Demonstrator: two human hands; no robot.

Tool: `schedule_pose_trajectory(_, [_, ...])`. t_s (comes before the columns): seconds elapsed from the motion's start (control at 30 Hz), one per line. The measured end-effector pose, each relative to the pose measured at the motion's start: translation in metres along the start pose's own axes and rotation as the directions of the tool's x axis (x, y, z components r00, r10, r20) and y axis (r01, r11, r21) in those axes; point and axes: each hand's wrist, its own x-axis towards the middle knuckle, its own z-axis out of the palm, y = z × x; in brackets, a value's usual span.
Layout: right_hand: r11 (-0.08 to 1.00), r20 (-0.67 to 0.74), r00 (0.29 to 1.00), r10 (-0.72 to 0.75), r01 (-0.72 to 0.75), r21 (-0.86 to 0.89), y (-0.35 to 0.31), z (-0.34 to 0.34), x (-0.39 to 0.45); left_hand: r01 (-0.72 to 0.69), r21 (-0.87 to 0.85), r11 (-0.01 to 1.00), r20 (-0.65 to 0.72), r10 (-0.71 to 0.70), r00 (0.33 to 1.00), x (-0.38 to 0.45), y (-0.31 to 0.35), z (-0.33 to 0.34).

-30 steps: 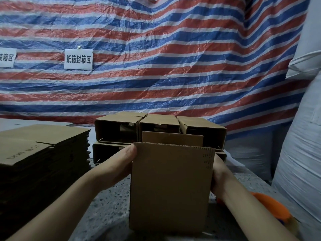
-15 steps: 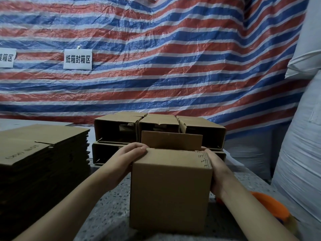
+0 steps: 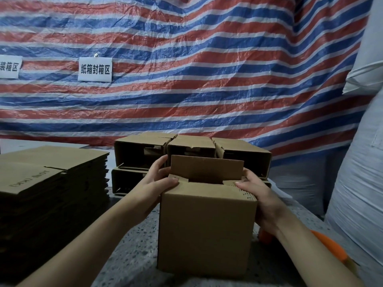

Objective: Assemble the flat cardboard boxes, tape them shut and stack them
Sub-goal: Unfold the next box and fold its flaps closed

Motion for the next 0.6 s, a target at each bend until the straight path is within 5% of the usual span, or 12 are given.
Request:
schedule_pose_trajectory(0.43, [0.995, -0.03, 0.995, -0.096, 0.097, 0.011, -0.0016, -0.004, 0.0025, -0.138, 0.134, 0.981, -0.07, 0.148, 0.986, -0.0033, 0.0055, -0.0023])
schedule_pose_trajectory(0.6, [0.99, -0.034, 0.996, -0.082, 0.078, -0.119, -0.0008, -0.005, 0.0, -0.154, 0.282, 0.947, -0.034, 0.171, 0.985, -0.0063, 0.0104, -0.0018])
